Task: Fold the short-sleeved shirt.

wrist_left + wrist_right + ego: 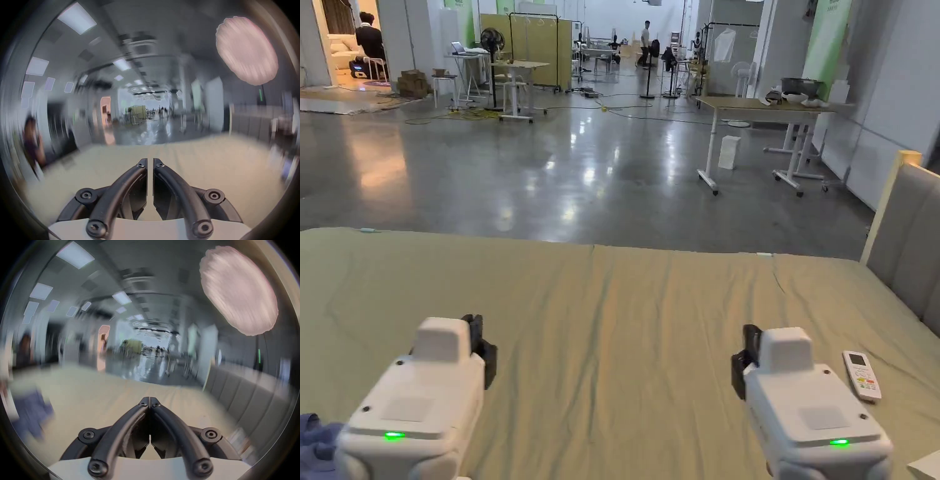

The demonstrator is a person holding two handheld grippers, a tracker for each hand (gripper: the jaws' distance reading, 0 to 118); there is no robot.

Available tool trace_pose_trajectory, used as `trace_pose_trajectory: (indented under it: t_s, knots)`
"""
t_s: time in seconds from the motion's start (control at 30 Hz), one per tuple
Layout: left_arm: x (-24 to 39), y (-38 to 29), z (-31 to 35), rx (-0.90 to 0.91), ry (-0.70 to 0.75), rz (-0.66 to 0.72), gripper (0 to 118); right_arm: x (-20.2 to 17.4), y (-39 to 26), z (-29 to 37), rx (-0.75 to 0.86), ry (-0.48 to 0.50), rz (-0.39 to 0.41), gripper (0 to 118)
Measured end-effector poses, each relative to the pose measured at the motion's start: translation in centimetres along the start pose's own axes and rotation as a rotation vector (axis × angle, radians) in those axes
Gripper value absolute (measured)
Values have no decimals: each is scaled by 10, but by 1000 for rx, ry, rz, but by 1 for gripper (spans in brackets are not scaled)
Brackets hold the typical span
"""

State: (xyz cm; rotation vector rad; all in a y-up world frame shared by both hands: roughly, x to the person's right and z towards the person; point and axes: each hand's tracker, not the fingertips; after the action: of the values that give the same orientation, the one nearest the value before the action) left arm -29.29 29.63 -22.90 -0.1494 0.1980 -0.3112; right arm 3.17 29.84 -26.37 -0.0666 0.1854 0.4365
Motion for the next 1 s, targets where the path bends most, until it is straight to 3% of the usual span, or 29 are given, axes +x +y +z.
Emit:
trace_pose_trajectory:
  t_s: [0.03,0.07,0.1,0.13,0.2,0.27,0.33,0.37,0.43,0.5,0.6,0.73,0.87,1.0]
  knots:
    - [9,-2,0,-3,9,-187,6,-14,6,2,99,-17,304,0]
    - [15,-5,1,-6,14,-335,6,-23,-1,-1,49,-3,423,0]
    - [21,-9,1,-9,25,-490,6,-31,-5,-3,41,-20,594,0]
    - [25,-17,-1,0,35,-599,6,-34,-10,-4,32,-30,703,0]
    - [28,-23,-1,16,54,-752,6,-36,-18,-5,32,-18,816,0]
    - [22,-35,-7,12,58,-797,6,-33,-20,-5,24,-11,820,0]
    - [18,-34,-7,13,51,-724,6,-28,-20,-5,19,-20,787,0]
    - [15,-31,-7,5,41,-631,6,-24,-18,-4,10,-30,718,0]
    - [6,-21,-6,-19,-1,-383,6,-13,-10,-3,4,-14,480,0]
    - [-2,-13,0,-20,-23,-90,6,4,-5,-3,-6,-10,150,0]
    - [-11,-7,11,-9,-75,304,6,16,-6,2,-38,-73,-213,0]
    - [-21,-9,8,25,-51,533,6,16,-20,3,-104,-67,-527,0]
    - [-20,0,12,43,-25,542,6,8,-17,11,-66,-110,-482,0]
    - [-17,11,18,29,-56,475,6,7,-12,14,-67,-108,-487,0]
